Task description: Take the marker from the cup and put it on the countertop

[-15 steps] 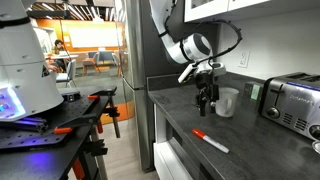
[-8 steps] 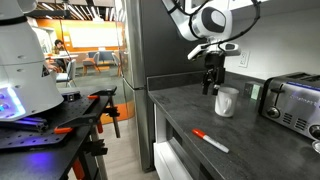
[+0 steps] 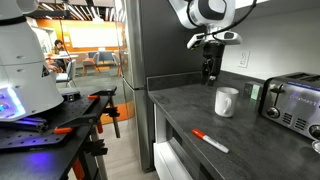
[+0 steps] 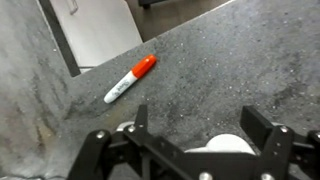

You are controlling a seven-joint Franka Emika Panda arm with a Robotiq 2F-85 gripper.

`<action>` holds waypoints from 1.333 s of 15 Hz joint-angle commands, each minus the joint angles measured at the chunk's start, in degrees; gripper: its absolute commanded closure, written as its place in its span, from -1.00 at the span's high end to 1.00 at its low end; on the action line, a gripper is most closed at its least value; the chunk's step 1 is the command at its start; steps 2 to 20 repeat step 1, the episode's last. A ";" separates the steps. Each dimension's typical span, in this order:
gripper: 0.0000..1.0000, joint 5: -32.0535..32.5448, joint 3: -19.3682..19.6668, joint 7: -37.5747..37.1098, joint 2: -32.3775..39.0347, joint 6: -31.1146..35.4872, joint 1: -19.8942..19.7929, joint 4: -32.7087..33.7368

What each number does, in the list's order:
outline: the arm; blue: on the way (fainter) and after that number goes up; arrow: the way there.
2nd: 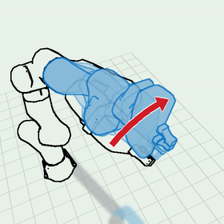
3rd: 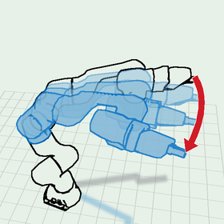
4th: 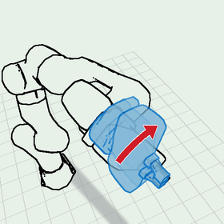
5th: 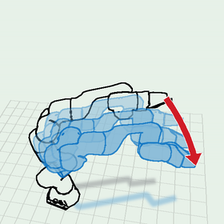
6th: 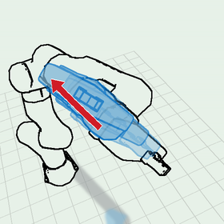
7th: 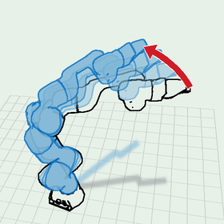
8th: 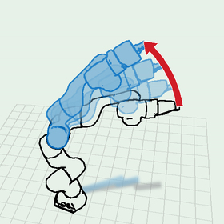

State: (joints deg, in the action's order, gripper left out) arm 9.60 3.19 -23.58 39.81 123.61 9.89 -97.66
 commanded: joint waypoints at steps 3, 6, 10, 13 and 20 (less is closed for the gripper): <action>1.00 0.05 0.14 0.46 -5.06 8.06 -0.19 -7.55; 1.00 0.05 0.14 0.46 -5.06 8.06 -0.19 -7.55; 1.00 0.05 0.14 0.46 -5.06 8.06 -0.19 -7.55; 1.00 0.05 0.14 0.46 -5.06 8.06 -0.19 -7.55; 1.00 0.05 0.14 0.46 -5.06 8.06 -0.19 -7.55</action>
